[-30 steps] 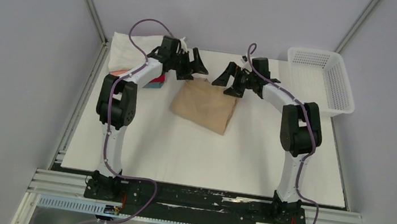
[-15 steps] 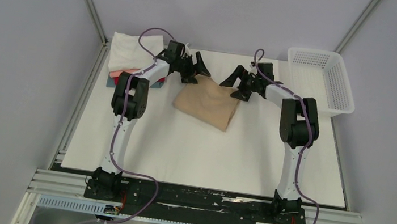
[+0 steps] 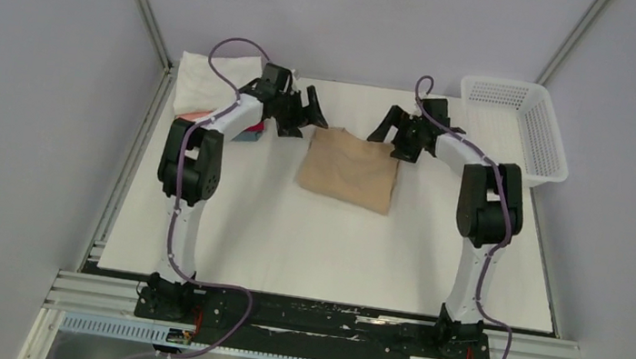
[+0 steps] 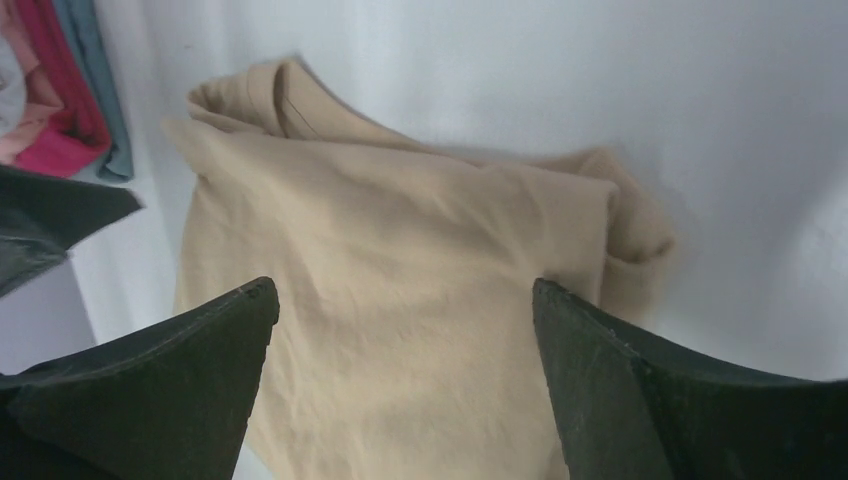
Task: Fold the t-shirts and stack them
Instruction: Smooth out wrinkles on the folded tshirt
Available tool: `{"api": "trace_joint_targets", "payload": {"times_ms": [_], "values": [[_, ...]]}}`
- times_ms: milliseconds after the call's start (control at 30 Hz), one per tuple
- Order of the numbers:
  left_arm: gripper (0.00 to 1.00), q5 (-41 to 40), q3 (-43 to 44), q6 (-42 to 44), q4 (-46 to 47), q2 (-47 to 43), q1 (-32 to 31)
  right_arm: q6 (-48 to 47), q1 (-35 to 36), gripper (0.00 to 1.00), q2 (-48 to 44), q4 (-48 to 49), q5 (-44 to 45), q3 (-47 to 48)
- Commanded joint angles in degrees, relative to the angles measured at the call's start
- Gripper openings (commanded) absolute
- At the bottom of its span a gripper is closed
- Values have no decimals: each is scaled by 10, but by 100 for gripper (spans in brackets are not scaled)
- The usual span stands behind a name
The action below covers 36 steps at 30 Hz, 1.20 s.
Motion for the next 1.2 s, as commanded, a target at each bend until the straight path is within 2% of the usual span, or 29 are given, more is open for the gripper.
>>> {"api": "trace_joint_targets", "payload": {"times_ms": [0, 133, 200, 300, 433, 567, 700, 867, 1067, 1167], "values": [[100, -53, -27, 54, -21, -150, -13, -55, -17, 100, -143, -54, 116, -53], [100, -48, -142, 50, 39, -249, -36, -52, 1, 100, -243, -51, 101, -123], [100, -15, -169, 42, 66, -262, -44, -31, 15, 100, -275, -27, 65, -175], [100, 45, -188, 25, 113, -254, -55, 21, 46, 100, -304, 60, 3, -246], [100, 83, -183, 5, 137, -208, -66, 78, 85, 100, -282, 172, -23, -287], [100, 123, -193, -19, 174, -161, -73, 125, 89, 100, -232, 204, -30, -309], [100, 113, -234, -23, 184, -133, -74, 143, 77, 100, -234, 209, 30, -378], [100, 95, -314, -19, 195, -126, -72, 131, 38, 100, -252, 210, 49, -462], [100, 53, -416, -10, 199, -159, -58, 102, 11, 100, -273, 215, 69, -524], [100, 51, -470, -14, 212, -202, -59, 88, 11, 100, -292, 215, 51, -546]]}}
